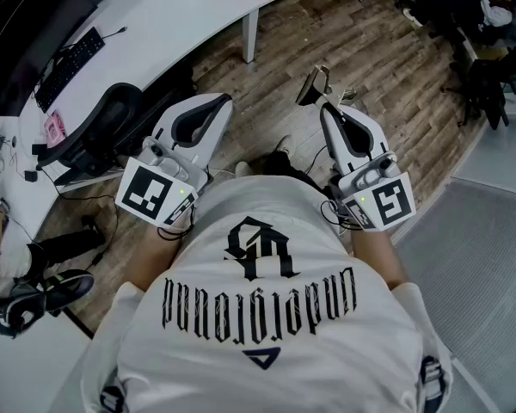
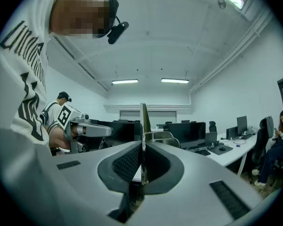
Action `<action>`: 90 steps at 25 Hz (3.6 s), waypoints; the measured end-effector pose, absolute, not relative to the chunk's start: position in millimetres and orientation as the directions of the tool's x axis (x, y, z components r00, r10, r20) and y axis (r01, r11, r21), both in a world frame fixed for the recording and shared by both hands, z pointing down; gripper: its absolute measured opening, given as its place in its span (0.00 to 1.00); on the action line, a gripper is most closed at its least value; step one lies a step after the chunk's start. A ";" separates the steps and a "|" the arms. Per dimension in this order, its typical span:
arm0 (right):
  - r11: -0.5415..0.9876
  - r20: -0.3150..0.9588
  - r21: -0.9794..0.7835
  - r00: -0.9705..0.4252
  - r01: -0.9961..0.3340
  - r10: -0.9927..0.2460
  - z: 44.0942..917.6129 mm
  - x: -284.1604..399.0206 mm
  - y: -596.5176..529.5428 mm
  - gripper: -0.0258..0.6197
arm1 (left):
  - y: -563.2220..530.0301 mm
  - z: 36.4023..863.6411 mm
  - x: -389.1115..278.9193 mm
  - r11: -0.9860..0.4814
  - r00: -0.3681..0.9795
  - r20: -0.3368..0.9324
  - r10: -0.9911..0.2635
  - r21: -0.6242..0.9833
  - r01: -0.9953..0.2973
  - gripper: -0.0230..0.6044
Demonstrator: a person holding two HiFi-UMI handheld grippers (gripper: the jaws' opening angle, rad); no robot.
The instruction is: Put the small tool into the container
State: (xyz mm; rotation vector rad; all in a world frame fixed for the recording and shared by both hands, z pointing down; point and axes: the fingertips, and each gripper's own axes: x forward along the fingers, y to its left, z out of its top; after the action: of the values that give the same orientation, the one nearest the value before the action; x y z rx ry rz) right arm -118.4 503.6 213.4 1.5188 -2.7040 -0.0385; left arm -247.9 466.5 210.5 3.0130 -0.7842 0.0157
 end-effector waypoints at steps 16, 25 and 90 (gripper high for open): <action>0.512 0.016 -0.002 -0.512 -0.859 -0.859 226.1 -47.3 451.9 0.06 | 412.9 226.9 -188.1 -0.865 0.866 0.065 -0.496 0.054 -0.500 0.06; 0.504 0.003 -0.013 -0.504 -0.864 -0.864 234.0 51.6 393.8 0.06 | 348.8 244.9 -96.7 -0.857 0.857 0.088 -0.507 0.054 -0.513 0.06; 0.495 0.031 0.004 -0.495 -0.869 -0.869 212.3 44.6 7.3 0.06 | -39.9 236.9 -114.2 -0.845 0.851 0.090 -0.517 0.103 -0.524 0.06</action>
State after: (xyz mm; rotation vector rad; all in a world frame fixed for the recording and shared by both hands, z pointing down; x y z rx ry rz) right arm 44.6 7.3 212.3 1.5646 -2.6913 0.0191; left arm -114.2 -39.9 236.9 2.9031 -0.8201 0.0895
